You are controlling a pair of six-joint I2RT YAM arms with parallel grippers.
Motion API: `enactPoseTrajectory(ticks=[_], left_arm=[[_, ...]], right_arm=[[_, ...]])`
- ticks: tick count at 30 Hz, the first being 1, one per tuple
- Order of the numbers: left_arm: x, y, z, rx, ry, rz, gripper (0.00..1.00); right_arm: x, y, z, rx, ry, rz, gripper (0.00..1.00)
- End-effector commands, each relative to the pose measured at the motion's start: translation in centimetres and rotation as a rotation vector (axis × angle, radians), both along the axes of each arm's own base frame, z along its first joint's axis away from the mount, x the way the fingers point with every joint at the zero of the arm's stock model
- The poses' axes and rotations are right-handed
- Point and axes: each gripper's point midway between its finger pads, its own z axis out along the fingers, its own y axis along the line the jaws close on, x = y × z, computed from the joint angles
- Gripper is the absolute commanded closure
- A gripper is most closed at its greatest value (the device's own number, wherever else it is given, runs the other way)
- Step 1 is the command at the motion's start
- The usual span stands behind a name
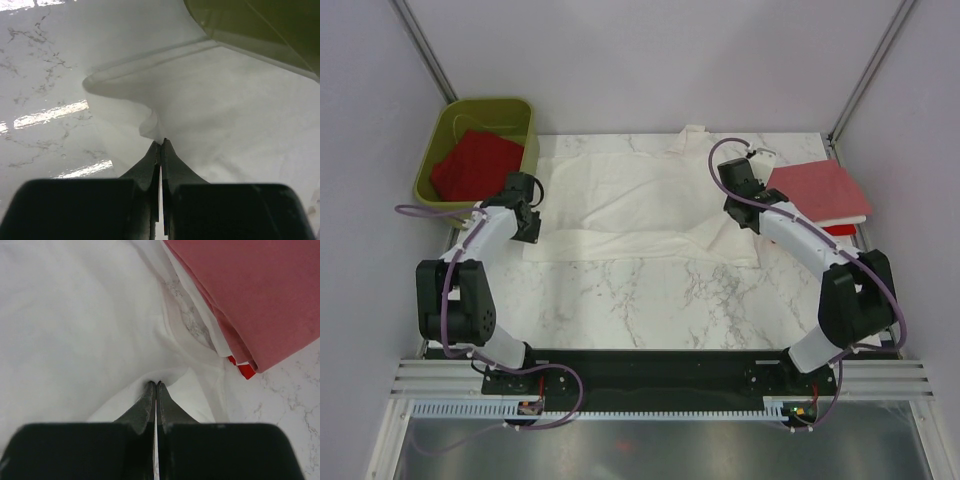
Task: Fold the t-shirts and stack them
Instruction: Fold the tshirt
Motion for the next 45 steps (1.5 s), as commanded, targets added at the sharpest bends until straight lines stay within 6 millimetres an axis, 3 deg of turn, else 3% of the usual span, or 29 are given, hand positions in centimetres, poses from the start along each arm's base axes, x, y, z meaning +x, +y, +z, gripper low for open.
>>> enactPoseTrajectory(ticks=[1, 14, 16, 17, 25, 34, 45], left_arm=[[1.4, 0.6, 0.9, -0.022, -0.050, 0.095, 0.98], [3.6, 0.8, 1.1, -0.058, -0.105, 0.123, 0.98], [3.8, 0.7, 1.0, -0.062, -0.105, 0.129, 0.98], [4.1, 1.7, 0.6, -0.069, -0.105, 0.159, 0.98], [6.5, 1.5, -0.3, -0.119, -0.123, 0.154, 0.98], [8.8, 1.4, 0.2, -0.140, -0.185, 0.128, 0.98], [10.0, 2.0, 0.7, -0.112, -0.217, 0.144, 0.98]], right_arm=[[1.7, -0.5, 2.3, 0.007, -0.076, -0.052, 1.00], [4.6, -0.8, 3.1, 0.017, -0.120, -0.092, 1.00], [5.3, -0.5, 2.9, 0.025, -0.118, -0.090, 1.00], [5.5, -0.4, 2.8, 0.023, -0.114, -0.086, 1.00], [7.1, -0.3, 1.6, 0.025, -0.094, -0.101, 1.00], [7.8, -0.9, 1.2, 0.040, -0.097, -0.135, 1.00], [8.6, -1.1, -0.2, 0.065, -0.079, -0.144, 1.00]])
